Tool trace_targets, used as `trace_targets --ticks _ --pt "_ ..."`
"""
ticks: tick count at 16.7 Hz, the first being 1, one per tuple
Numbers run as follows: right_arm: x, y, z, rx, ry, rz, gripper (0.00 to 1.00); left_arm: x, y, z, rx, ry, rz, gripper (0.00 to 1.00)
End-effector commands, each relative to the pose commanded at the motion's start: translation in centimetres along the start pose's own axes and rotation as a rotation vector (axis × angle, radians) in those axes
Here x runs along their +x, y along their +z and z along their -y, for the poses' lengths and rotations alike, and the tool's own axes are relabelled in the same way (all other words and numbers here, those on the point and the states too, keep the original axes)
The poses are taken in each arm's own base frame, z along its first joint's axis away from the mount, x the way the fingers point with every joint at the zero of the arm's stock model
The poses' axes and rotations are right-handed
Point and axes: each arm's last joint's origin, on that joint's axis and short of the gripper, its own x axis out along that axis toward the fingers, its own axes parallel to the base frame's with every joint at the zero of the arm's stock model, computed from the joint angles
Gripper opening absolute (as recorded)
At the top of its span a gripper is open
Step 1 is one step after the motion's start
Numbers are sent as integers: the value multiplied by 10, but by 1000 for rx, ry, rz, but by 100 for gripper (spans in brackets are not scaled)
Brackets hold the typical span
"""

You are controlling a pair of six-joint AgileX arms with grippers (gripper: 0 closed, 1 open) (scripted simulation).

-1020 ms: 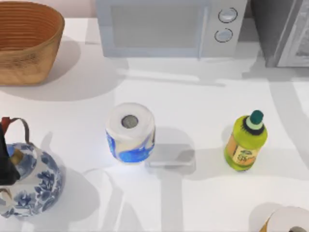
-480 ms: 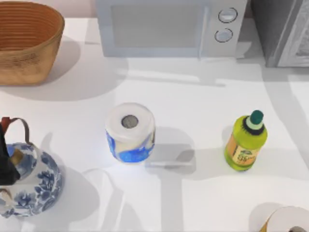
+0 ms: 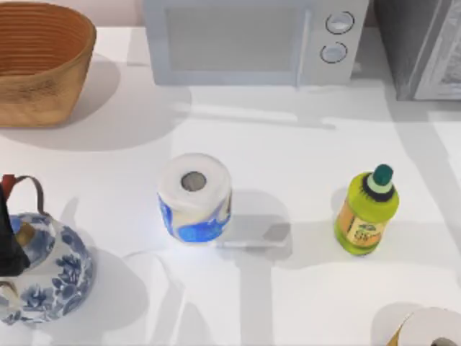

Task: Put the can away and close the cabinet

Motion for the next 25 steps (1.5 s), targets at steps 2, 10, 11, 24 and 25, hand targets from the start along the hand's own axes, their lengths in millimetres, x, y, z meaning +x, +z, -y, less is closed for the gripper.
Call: trace_targets --ticks 2,10,11,24,25 --pt "20 9 -1 0 0 2 0 0 0 0 0 0 0 100" --pt "97 22 -2 6 14 29 0 0 0 0 0 0 0 100" --pt "103 19 -2 6 15 28 0 0 0 0 0 0 0 100" --pt "117 13 -1 6 17 20 38 0 0 0 0 0 0 100" --pt "117 13 -1 6 17 20 45 0 0 0 0 0 0 100"
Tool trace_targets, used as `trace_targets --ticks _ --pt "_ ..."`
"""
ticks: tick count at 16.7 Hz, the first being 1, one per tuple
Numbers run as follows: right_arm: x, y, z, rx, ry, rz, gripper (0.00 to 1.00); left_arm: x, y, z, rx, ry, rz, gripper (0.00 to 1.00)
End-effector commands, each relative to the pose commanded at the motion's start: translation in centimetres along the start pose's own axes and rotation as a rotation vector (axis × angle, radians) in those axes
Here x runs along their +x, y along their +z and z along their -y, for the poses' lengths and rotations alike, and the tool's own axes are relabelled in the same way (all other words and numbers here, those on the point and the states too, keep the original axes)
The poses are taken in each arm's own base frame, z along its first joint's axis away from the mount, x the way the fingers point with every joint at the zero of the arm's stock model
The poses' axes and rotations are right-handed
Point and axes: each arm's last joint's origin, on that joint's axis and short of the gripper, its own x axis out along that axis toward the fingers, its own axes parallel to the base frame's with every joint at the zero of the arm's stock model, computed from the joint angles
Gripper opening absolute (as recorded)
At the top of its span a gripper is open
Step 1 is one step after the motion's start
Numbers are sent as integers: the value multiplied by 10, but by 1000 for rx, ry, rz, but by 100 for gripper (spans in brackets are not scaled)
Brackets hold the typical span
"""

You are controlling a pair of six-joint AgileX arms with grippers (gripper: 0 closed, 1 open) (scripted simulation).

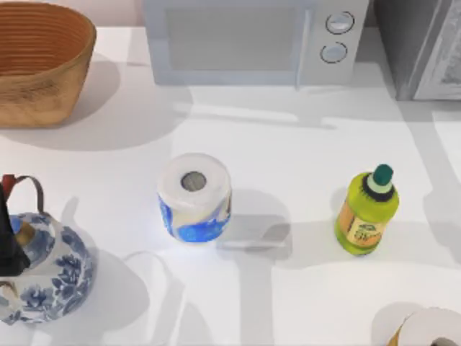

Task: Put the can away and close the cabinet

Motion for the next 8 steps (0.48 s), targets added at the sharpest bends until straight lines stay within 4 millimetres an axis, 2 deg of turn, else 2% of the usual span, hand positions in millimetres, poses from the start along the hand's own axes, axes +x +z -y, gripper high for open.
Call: trace_targets --ticks 7,8 --pt "0 0 0 0 0 0 98 0 0 0 0 0 0 100" --pt "0 0 0 0 0 0 100 0 0 0 0 0 0 100"
